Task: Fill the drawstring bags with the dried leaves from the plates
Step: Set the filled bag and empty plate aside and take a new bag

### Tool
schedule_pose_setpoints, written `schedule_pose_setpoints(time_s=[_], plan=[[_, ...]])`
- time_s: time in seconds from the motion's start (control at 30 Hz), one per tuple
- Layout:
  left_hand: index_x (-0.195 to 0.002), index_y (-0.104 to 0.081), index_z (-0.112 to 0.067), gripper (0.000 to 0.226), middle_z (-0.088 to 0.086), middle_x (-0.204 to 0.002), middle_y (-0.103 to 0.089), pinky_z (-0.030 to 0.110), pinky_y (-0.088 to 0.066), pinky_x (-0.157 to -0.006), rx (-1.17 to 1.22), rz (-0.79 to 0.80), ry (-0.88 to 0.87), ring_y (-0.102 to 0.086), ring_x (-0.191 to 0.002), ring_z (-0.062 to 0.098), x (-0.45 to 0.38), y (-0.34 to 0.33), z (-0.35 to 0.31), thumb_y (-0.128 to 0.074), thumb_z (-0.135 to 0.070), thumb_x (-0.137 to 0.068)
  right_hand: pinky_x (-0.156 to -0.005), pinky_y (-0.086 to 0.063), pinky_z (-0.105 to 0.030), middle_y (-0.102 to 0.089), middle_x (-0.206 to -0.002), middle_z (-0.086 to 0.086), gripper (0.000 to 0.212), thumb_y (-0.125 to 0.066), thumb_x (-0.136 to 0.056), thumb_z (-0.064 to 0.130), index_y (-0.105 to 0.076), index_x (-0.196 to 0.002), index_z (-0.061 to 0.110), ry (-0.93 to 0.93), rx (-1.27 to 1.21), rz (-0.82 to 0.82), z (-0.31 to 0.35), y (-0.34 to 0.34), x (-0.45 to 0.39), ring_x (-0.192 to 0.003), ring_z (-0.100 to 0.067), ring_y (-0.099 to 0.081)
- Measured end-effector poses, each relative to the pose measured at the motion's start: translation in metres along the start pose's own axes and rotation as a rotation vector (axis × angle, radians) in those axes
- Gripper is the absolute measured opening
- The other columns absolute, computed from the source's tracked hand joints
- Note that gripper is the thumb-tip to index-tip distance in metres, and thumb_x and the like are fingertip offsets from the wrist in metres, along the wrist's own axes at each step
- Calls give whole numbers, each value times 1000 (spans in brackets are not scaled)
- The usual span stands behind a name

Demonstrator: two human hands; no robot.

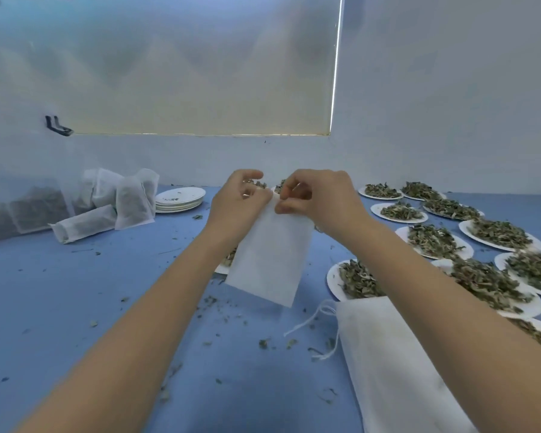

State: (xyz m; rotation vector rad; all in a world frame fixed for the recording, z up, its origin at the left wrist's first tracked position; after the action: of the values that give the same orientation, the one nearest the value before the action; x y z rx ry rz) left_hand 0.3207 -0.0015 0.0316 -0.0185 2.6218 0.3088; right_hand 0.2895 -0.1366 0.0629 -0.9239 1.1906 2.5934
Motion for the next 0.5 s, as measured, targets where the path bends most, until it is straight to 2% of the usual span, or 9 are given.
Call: schedule_pose_setpoints(time_s=[0.13, 0.23, 0.3, 0.4, 0.47, 0.5], plan=[[-93, -63, -27, 7, -15, -91, -62, 27, -49, -83, 15, -139, -36, -58, -89, 4, -17, 22, 9, -62, -25, -87, -63, -39, -8, -60, -72, 7, 10, -76, -76, 22, -68, -81, 23, -5, -6, -29, -1, -14, -22, -74, -7, -56], [-86, -66, -26, 6, -12, -91, -65, 37, -50, -90, 42, -209, -34, -61, -93, 10, -28, 30, 18, -62, -22, -87, -75, -48, -27, -62, -82, 7, 10, -68, -84, 31, -69, -90, 23, -7, 77, -82, -5, -21, -34, -86, -11, -59], [-84, -66, -27, 7, -13, -89, -67, 35, -50, -90, 70, -239, -43, -62, -92, 9, -35, 33, 22, -64, -21, -87, -80, -45, -30, -58, -94, 7, 20, -62, -87, 40, -69, -96, 23, 1, 182, -96, -7, -27, -40, -94, -13, -55], [-81, -68, -30, 10, -16, -85, -68, 26, -50, -85, 87, -255, -84, -63, -87, 3, -42, 32, 24, -66, -20, -84, -87, -34, -26, -47, -100, 5, 31, -61, -84, 46, -69, -103, 23, 18, 293, -116, -6, -34, -48, -104, -16, -45], [-79, -67, -32, 12, -18, -82, -68, 21, -49, -81, 96, -269, -102, -63, -86, 1, -46, 31, 25, -67, -21, -84, -86, -30, -26, -55, -98, 6, 27, -60, -85, 43, -69, -102, 24, 15, 313, -85, -7, -37, -55, -101, -16, -48], [-79, -67, -33, 12, -19, -82, -68, 19, -48, -80, 101, -275, -103, -63, -87, 1, -48, 30, 26, -67, -22, -84, -85, -33, -24, -59, -94, 8, 23, -60, -85, 40, -69, -99, 23, 3, 245, -55, -9, -39, -58, -95, -13, -52]])
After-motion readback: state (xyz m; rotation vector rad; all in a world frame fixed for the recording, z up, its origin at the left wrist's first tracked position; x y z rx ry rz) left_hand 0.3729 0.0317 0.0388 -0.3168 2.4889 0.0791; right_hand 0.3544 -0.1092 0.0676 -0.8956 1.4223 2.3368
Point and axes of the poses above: each hand's wrist, its own x-axis away from the middle knuckle, its own y-axis out of the back of the hand, z = x × y, the point moved 9 cm from there along -x, towards the middle knuckle
